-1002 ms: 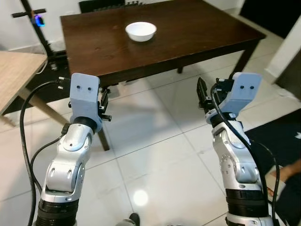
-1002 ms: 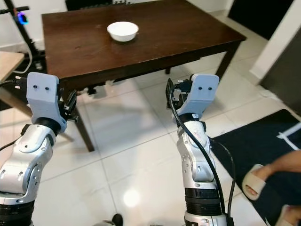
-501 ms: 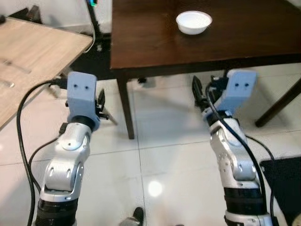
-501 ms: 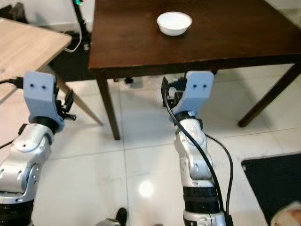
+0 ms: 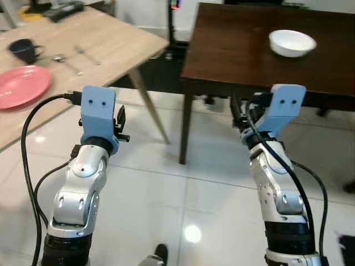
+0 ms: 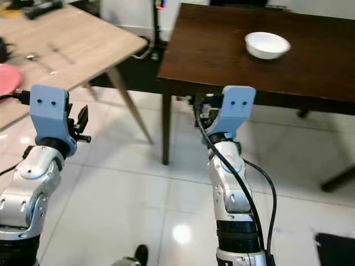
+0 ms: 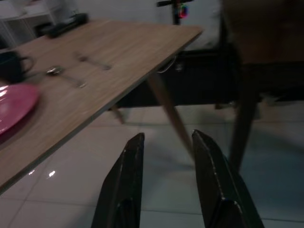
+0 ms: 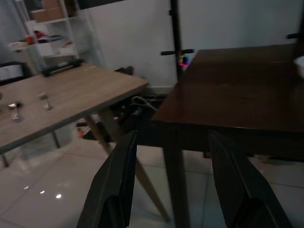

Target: Setting the table

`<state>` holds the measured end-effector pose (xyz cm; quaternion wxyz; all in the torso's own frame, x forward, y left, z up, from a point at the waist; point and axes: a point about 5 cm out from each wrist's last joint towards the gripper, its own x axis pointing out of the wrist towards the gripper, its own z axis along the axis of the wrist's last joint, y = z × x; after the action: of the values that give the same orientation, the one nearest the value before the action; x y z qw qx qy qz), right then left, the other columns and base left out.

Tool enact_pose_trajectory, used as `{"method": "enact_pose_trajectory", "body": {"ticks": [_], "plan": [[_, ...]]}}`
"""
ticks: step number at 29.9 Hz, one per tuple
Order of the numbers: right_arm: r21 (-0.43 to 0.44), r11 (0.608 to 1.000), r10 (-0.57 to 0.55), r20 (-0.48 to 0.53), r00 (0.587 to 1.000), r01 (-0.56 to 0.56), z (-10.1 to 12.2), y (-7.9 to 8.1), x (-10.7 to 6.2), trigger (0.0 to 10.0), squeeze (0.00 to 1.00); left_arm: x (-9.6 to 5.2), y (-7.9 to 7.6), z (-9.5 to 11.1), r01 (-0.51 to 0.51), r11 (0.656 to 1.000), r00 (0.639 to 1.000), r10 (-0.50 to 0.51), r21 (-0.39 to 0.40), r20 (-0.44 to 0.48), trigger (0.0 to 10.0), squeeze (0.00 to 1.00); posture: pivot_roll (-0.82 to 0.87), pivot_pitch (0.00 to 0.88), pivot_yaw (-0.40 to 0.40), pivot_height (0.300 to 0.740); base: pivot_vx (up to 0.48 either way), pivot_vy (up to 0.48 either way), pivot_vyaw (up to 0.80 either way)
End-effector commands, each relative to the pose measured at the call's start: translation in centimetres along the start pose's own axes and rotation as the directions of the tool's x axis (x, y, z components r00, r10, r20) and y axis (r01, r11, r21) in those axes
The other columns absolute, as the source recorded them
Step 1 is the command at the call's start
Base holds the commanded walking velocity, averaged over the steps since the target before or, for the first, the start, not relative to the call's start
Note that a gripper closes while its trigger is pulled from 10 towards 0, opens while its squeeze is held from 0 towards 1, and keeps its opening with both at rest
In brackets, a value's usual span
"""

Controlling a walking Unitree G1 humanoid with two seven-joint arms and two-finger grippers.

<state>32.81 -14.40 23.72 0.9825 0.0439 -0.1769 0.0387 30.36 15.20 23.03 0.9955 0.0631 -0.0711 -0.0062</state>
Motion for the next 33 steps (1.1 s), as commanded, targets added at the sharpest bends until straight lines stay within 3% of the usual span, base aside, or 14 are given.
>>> {"method": "enact_pose_trajectory", "body": {"ticks": [1, 14, 33], "plan": [[0.001, 1.0, -0.009, -0.021, 1.0, 0.009, -0.4, -0.2, -0.2, 10.0, 0.0, -0.1, 0.0, -0.5, -0.005, 1.0, 1.0, 0.005, 0.009, -0.027, 10.0, 0.0, 0.05, 0.128, 0.095, 0.74, 0.0, 0.0, 0.79], [0.012, 1.0, -0.011, -0.019, 1.0, 0.011, -0.4, -0.2, -0.2, 10.0, 0.0, 0.0, 0.6, -0.9, -0.051, 0.998, 0.998, 0.053, 0.038, -0.047, 10.0, 0.0, 0.05, 0.128, 0.094, 0.74, 0.0, 0.0, 0.76], [0.018, 1.0, -0.007, -0.009, 1.0, 0.007, -0.3, -0.1, -0.2, 10.0, 0.0, 0.2, 1.0, -1.0, -0.068, 0.997, 0.996, 0.071, 0.047, -0.055, 10.0, 0.0, 0.05, 0.127, 0.095, 0.74, 0.408, 0.141, 0.0]]}}
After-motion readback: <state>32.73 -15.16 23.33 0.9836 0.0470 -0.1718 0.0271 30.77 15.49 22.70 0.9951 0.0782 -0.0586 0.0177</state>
